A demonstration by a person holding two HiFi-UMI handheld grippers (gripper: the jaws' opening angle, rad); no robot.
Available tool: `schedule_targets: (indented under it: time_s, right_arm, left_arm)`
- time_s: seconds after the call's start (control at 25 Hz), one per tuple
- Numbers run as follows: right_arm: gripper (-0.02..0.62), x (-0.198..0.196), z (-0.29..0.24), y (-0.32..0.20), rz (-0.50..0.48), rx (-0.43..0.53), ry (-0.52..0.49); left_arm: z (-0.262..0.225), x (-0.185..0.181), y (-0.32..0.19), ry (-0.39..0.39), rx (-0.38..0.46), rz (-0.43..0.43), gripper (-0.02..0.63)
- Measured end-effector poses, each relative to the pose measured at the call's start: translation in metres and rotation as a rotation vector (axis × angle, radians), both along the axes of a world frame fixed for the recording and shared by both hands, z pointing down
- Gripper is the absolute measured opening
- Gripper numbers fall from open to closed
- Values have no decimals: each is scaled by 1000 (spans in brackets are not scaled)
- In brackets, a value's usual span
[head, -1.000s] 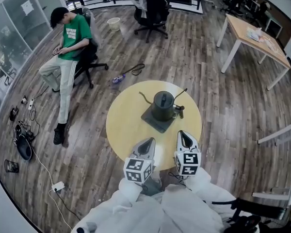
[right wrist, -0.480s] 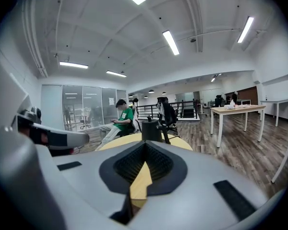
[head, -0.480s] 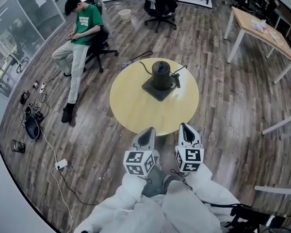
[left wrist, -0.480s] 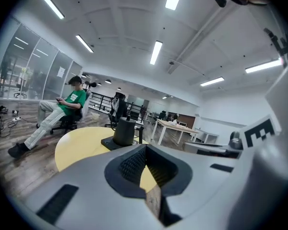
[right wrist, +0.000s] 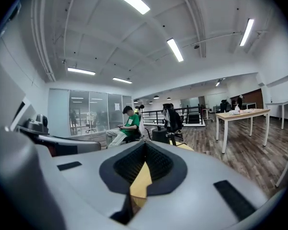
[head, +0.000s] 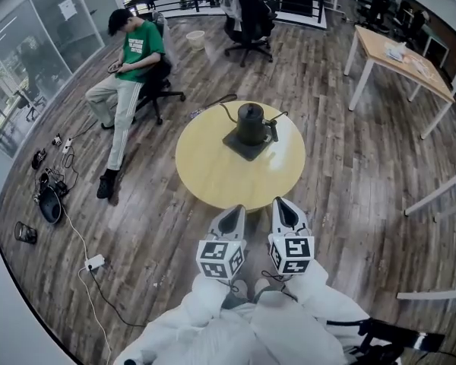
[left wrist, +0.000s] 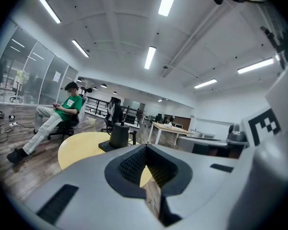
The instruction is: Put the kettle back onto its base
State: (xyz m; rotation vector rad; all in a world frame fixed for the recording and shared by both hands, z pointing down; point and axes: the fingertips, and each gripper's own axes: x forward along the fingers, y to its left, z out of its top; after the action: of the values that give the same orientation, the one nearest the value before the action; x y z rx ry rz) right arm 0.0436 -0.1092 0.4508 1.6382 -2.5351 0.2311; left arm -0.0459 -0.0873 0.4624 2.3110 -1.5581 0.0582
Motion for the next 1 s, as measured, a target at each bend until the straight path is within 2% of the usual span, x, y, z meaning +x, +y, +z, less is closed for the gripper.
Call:
schedule_targets:
  time_s: [0.36, 1.0]
  right_arm:
    - [12, -1, 4, 16, -12, -10, 38]
    - [12, -7, -1, 6, -36, -2, 50]
  left_arm:
    - [1, -2, 8, -6, 1, -5, 1]
    - [0, -8, 4, -33, 6, -19, 2]
